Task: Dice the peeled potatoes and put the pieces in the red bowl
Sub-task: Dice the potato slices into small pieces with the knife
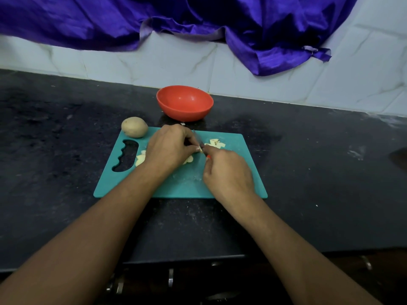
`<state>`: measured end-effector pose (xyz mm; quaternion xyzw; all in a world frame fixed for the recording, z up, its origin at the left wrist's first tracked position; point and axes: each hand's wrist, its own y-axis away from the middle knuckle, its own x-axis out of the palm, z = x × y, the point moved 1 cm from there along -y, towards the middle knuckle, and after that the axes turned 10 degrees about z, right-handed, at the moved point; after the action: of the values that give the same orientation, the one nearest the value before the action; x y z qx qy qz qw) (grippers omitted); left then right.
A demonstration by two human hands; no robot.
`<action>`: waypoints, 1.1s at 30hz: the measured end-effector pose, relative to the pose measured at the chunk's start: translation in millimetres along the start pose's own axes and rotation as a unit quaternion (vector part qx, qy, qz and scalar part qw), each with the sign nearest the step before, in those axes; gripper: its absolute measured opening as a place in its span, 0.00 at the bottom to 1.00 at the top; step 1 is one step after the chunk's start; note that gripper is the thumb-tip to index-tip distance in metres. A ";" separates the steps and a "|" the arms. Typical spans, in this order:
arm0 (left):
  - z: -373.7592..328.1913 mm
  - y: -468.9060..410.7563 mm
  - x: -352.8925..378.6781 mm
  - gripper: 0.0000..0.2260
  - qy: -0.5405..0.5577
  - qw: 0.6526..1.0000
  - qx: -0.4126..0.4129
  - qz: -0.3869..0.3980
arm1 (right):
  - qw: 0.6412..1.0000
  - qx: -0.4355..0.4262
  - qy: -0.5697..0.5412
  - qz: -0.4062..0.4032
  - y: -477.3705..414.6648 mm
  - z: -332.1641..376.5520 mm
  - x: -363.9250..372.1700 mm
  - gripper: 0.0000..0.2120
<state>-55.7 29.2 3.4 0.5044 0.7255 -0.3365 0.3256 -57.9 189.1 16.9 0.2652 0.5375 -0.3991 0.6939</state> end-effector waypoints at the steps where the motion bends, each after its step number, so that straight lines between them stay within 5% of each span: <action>1: -0.3 -0.2 -0.2 0.05 -0.002 1.000 0.001 0.000 | 1.000 0.001 0.009 -0.001 0.5 1.5 0.1 0.21; 13: -4.0 0.8 -3.0 0.04 -0.007 1.000 0.011 0.003 | 0.993 -0.015 0.114 0.015 8.9 7.6 -0.3 0.20; 17: -2.7 1.5 -2.4 0.06 -0.002 1.000 0.013 0.006 | 0.996 -0.006 -0.090 0.010 7.9 -20.2 -3.4 0.18; 22: -2.1 2.0 -3.0 0.05 0.003 1.000 0.016 0.009 | 0.928 0.012 -0.369 0.045 1.4 -44.9 -1.1 0.12; 24: -1.4 1.9 -3.0 0.05 0.007 1.000 0.014 0.012 | 0.916 0.028 -0.398 0.037 -1.1 -49.6 -5.3 0.13; 29: -1.3 0.9 -1.1 0.04 0.019 0.999 0.015 0.021 | 0.982 0.041 -0.179 -0.038 -8.3 -67.1 -20.2 0.15; 33: -0.7 -0.7 -1.9 0.08 0.027 0.999 0.013 0.035 | 0.997 0.049 -0.056 -0.024 -7.7 -61.6 -25.0 0.18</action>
<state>-56.0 28.6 5.5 0.5423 0.7116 -0.3207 0.3109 -99.9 240.8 23.9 0.2630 0.4835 -0.4560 0.6993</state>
